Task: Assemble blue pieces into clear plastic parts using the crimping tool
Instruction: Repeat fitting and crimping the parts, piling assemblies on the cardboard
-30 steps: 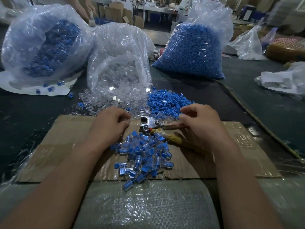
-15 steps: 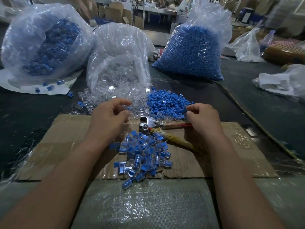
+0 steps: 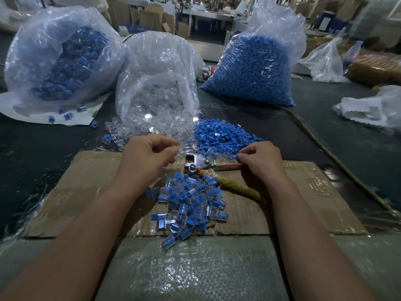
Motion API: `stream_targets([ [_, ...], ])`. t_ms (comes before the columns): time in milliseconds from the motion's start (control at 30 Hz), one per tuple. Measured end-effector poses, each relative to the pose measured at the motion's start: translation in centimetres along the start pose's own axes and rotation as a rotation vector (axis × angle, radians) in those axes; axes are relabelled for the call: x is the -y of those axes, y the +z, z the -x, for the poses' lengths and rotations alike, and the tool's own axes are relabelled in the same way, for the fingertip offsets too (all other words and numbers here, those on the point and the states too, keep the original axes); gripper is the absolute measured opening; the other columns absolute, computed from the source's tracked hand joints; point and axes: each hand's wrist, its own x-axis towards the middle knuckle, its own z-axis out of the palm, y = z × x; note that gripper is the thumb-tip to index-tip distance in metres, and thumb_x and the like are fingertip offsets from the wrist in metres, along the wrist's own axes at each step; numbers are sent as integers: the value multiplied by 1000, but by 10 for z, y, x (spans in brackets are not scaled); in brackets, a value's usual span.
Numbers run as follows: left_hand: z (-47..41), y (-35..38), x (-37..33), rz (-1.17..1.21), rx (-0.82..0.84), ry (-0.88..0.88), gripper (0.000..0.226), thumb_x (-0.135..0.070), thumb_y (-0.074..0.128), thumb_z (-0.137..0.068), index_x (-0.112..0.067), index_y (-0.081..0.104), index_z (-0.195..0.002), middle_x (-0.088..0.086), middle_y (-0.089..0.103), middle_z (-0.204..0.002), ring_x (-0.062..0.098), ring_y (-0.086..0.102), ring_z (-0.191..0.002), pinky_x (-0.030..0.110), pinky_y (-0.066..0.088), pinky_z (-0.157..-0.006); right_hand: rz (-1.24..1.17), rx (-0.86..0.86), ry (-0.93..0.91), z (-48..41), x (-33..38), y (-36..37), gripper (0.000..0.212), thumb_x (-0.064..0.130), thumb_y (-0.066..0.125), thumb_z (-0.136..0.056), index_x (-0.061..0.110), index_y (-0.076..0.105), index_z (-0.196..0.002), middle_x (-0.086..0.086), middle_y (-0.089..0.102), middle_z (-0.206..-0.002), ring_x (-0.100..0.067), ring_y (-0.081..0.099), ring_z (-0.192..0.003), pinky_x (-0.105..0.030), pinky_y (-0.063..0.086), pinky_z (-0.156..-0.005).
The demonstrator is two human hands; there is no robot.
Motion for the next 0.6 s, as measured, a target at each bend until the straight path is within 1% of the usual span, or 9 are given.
stream_targets([
  [67, 0, -1, 0, 0, -27, -1, 14, -14, 68, -79, -28, 68, -77, -8, 67, -71, -3, 62, -62, 6, 46, -55, -41, -61, -12, 2, 0, -1, 7, 22, 66, -82, 21, 73, -85, 7, 67, -87, -7, 56, -80, -28, 46, -73],
  [133, -1, -2, 1, 55, -44, -42, 9, -14, 68, -79, -23, 69, -77, -3, 68, -66, 1, 64, -61, 9, 48, -52, -114, -147, -45, 6, 2, -4, 4, 23, 65, -82, 24, 69, -81, 13, 62, -77, -2, 54, -71, -23, 44, -67],
  [200, 0, -1, 1, 96, -26, -67, 9, -11, 67, -80, -19, 68, -77, 0, 69, -65, 8, 66, -59, 14, 51, -51, -216, -219, -91, 11, 7, -8, 10, 24, 65, -84, 30, 63, -76, 17, 59, -72, 1, 56, -70, -20, 46, -67],
  [267, 0, 0, -1, 116, 2, -70, 13, -8, 66, -80, -20, 66, -76, -2, 70, -67, 9, 67, -59, 15, 52, -53, -311, -245, -142, 20, 15, -11, 18, 22, 65, -84, 33, 60, -71, 18, 60, -71, 0, 59, -71, -18, 48, -68],
  [400, 2, 0, -3, 159, 50, -78, 19, 0, 63, -81, -19, 65, -79, -1, 71, -65, 11, 69, -61, 16, 53, -56, -473, -193, -287, 42, 36, -9, 25, 15, 67, -82, 35, 58, -70, 16, 61, -68, 3, 60, -67, -10, 49, -62],
  [533, 5, 3, -7, 172, 62, -65, 17, 1, 64, -80, -15, 65, -78, 0, 70, -62, 10, 67, -58, 15, 52, -53, -562, -139, -430, 58, 54, 0, 25, 10, 69, -80, 31, 60, -72, 14, 61, -67, 0, 59, -65, -10, 48, -62],
  [600, 6, 4, -9, 156, 57, -54, 16, 0, 65, -80, -16, 66, -78, 2, 69, -62, 11, 67, -58, 15, 52, -54, -566, -110, -485, 63, 60, 4, 27, 9, 69, -79, 32, 59, -71, 16, 59, -65, 2, 58, -64, -8, 46, -60],
])
